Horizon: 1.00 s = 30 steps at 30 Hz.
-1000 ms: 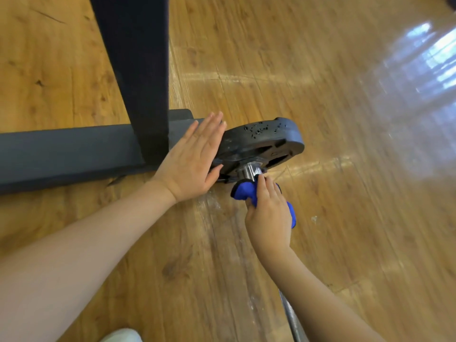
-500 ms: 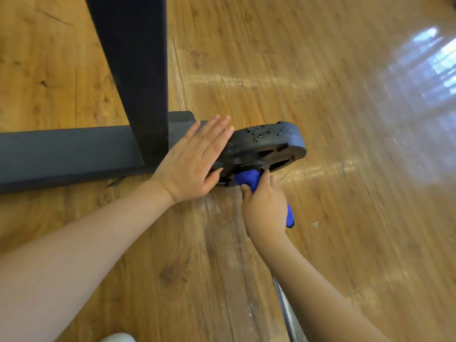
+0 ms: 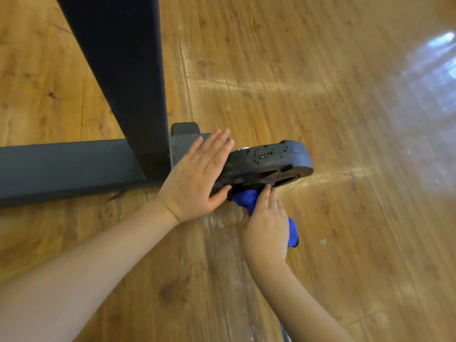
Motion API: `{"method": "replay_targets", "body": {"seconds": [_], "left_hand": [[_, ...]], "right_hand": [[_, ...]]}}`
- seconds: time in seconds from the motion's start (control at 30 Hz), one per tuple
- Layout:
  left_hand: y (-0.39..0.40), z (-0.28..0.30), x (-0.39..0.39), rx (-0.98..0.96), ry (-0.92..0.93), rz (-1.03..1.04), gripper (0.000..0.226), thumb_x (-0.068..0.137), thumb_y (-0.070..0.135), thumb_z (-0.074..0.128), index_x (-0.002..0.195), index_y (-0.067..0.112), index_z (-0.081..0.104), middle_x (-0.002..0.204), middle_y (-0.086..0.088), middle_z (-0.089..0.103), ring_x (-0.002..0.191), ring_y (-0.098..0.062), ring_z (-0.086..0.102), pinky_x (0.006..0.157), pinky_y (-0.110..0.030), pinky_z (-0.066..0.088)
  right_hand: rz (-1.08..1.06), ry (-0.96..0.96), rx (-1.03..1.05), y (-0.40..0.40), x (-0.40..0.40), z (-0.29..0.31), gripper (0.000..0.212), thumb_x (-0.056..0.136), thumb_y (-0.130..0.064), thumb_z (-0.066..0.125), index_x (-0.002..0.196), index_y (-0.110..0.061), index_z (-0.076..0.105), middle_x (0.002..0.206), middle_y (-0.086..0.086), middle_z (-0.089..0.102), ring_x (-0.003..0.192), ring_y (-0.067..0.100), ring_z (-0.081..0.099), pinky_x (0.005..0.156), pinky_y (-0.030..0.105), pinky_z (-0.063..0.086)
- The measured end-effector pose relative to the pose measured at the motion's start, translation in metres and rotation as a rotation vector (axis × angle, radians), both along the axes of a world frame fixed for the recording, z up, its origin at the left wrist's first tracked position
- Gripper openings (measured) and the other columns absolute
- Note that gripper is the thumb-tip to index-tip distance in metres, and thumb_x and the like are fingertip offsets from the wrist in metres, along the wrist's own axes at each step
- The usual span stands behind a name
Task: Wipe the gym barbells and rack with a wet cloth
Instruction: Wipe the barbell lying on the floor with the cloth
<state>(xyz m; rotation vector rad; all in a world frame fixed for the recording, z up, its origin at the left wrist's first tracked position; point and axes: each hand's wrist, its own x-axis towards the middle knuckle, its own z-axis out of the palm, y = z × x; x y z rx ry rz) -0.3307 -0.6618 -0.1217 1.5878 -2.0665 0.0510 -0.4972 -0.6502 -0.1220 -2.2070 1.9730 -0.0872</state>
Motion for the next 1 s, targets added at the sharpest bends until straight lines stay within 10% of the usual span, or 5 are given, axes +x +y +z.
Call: {"method": "replay_targets", "body": {"seconds": [0.2, 0.4, 0.47, 0.63, 1.0], "left_hand": [[0.005, 0.002, -0.003, 0.009, -0.009, -0.017, 0.068, 0.087, 0.031, 0.045, 0.143, 0.0, 0.02, 0.149, -0.021, 0.03, 0.14, -0.029, 0.021, 0.116, -0.041, 0.015], [0.008, 0.004, 0.0, 0.026, -0.118, -0.039, 0.066, 0.089, 0.029, 0.039, 0.144, 0.0, 0.016, 0.151, -0.016, 0.019, 0.141, -0.028, 0.016, 0.117, -0.04, 0.011], [0.005, 0.007, 0.006, 0.021, -0.166, -0.074, 0.068, 0.09, 0.032, 0.039, 0.145, 0.0, 0.014, 0.151, -0.014, 0.014, 0.142, -0.028, 0.015, 0.117, -0.04, 0.01], [0.001, 0.005, 0.017, -0.024, -0.237, -0.155, 0.068, 0.09, 0.032, 0.04, 0.144, -0.001, 0.014, 0.151, -0.015, 0.015, 0.141, -0.028, 0.015, 0.116, -0.042, 0.012], [-0.002, -0.006, 0.017, -0.089, -0.186, -0.156, 0.066, 0.088, 0.03, 0.043, 0.142, 0.0, 0.02, 0.148, -0.016, 0.02, 0.14, -0.028, 0.019, 0.116, -0.041, 0.011]], "right_hand": [[0.264, -0.178, -0.104, 0.0, -0.038, 0.014, 0.052, 0.062, 0.009, 0.073, 0.113, -0.001, 0.067, 0.11, 0.015, 0.069, 0.091, 0.032, 0.069, 0.07, 0.034, 0.055], [0.077, -0.529, -0.187, -0.053, -0.096, 0.088, 0.049, 0.066, -0.007, 0.048, 0.107, -0.026, 0.066, 0.081, -0.033, 0.063, 0.081, -0.024, 0.052, 0.074, -0.004, 0.035], [0.196, -0.543, -0.283, -0.086, -0.095, 0.105, 0.045, 0.072, -0.008, 0.049, 0.11, -0.027, 0.062, 0.097, -0.042, 0.059, 0.097, -0.015, 0.056, 0.086, 0.006, 0.041], [0.948, -0.379, -0.38, -0.18, -0.037, 0.106, 0.034, 0.08, 0.005, 0.05, 0.103, -0.01, 0.07, 0.113, 0.012, 0.065, 0.105, 0.036, 0.061, 0.086, 0.05, 0.048], [1.817, 0.117, -0.092, -0.226, 0.042, 0.064, 0.029, 0.081, -0.007, 0.056, 0.104, -0.015, 0.074, 0.113, 0.009, 0.068, 0.102, 0.032, 0.065, 0.085, 0.047, 0.051]]}}
